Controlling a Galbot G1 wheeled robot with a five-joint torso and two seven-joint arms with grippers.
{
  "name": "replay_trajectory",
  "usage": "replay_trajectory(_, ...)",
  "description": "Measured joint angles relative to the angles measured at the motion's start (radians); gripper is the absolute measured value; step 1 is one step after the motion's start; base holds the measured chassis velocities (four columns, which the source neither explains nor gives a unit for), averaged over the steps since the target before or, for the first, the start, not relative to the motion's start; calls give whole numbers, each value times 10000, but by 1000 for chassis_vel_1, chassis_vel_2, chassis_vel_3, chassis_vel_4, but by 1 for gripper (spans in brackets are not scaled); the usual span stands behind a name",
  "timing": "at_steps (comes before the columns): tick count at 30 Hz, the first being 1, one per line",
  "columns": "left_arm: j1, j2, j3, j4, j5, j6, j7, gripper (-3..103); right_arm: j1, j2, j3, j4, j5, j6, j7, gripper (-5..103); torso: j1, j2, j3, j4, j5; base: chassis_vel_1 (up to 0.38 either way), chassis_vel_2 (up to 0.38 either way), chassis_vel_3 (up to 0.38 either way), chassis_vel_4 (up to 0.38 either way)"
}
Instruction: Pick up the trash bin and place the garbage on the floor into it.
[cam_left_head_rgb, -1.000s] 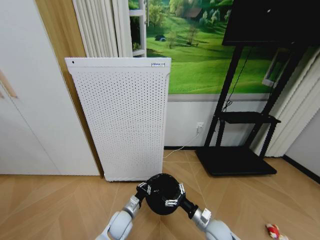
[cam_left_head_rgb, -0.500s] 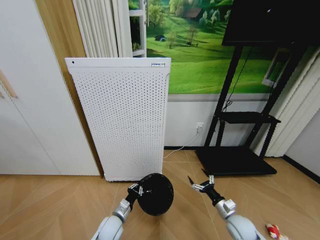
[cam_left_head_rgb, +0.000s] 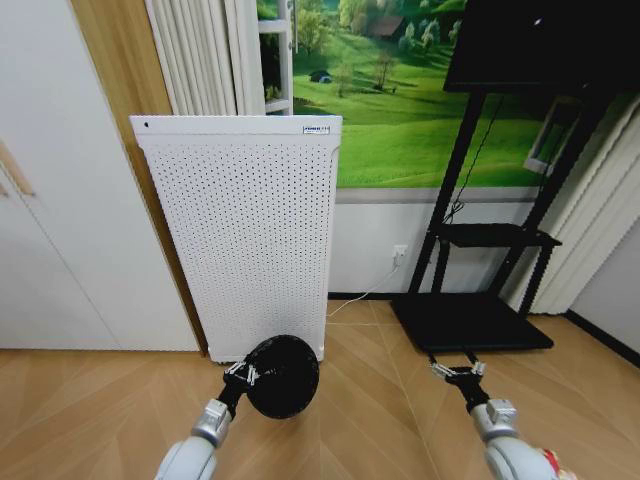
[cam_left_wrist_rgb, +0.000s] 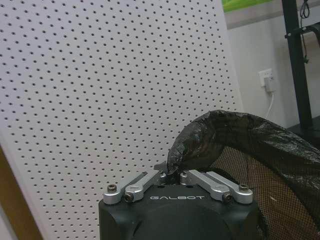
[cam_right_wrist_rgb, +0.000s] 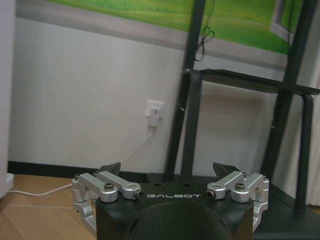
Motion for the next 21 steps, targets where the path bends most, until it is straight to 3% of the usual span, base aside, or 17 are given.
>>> replay_trajectory(9, 594, -267, -819, -363, -93, -171, -16, 7, -217, 490, 562, -93, -20, -572, 452, 100, 0, 0, 0, -1, 0, 0, 0, 0, 0)
replay_trajectory(14, 728, -269, -1020, -445, -150, -204, -18, 7, -309, 631, 646, -57, -135, -565, 459, 100, 0, 0, 0, -2, 1, 0, 0, 0, 0)
replay_trajectory(21, 728, -249, -1109, -467, -206, -236, -20, 7, -357, 676, 637, 13, -123, -102, -158, 100, 0, 0, 0, -1, 0, 0, 0, 0, 0)
